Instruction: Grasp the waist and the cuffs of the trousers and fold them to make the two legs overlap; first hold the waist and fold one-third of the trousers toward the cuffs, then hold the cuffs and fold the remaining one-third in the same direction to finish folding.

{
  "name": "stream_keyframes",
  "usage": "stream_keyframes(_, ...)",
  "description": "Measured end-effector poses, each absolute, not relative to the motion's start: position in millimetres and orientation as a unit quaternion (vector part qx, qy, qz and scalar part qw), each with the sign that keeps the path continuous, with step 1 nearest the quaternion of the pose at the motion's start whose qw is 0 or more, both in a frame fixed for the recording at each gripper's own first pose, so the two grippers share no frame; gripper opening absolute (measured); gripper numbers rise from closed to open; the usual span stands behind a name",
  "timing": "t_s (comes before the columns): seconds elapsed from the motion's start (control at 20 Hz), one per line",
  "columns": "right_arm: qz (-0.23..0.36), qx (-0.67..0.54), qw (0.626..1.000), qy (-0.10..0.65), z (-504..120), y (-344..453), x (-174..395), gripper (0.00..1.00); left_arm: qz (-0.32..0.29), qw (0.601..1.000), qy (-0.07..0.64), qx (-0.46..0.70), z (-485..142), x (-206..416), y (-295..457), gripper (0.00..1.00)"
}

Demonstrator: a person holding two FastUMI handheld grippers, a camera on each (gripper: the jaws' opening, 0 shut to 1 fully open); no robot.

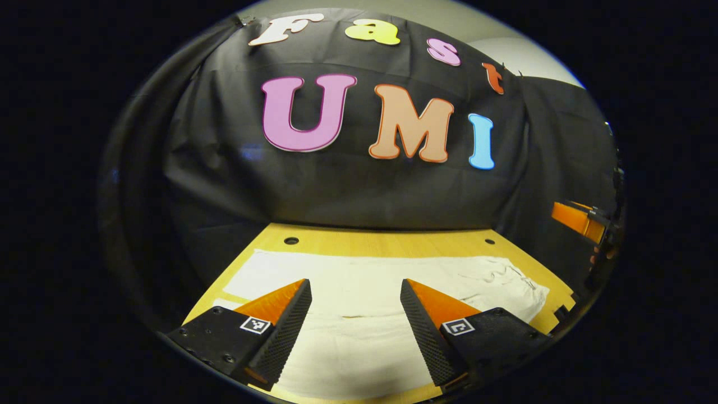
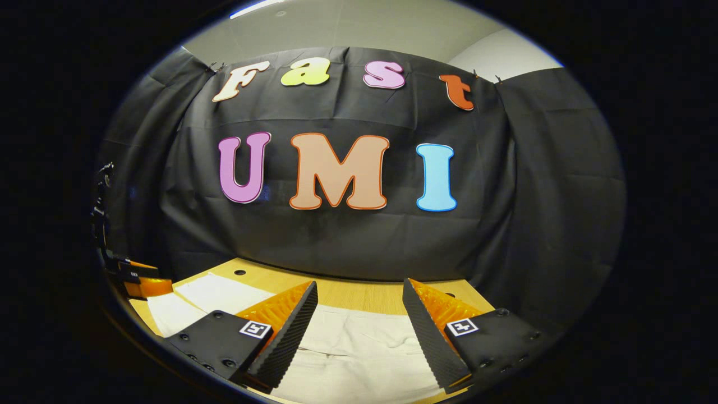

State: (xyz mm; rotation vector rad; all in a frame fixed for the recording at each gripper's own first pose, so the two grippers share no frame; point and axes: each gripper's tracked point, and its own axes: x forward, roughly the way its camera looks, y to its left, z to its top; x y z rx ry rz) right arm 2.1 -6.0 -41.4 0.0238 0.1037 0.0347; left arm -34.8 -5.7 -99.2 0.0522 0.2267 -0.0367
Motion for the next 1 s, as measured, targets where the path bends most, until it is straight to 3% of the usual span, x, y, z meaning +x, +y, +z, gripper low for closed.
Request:
stream_keyframes(0.4, 0.029, -0.008, 0.996, 0.083, -67.0, -4.6, -7.4, 0.98, -0.130, 0.944, 0.275, 0.131, -194.8, -86.0, 12.1, 0.96)
stream_keyframes(0.65, 0.028, -0.016, 0.995, 0.094, -78.0, -5.8, -15.2, 0.98, -0.225, 0.859, 0.390, 0.244, -239.5, -124.8, 49.5, 0.95)
stream_keyframes(1.0, 0.022, -0.029, 0.993, 0.109, -89.9, -9.3, -22.8, 0.98, -0.275, 0.756, 0.495, 0.329, -274.0, -165.0, 110.4, 0.93)
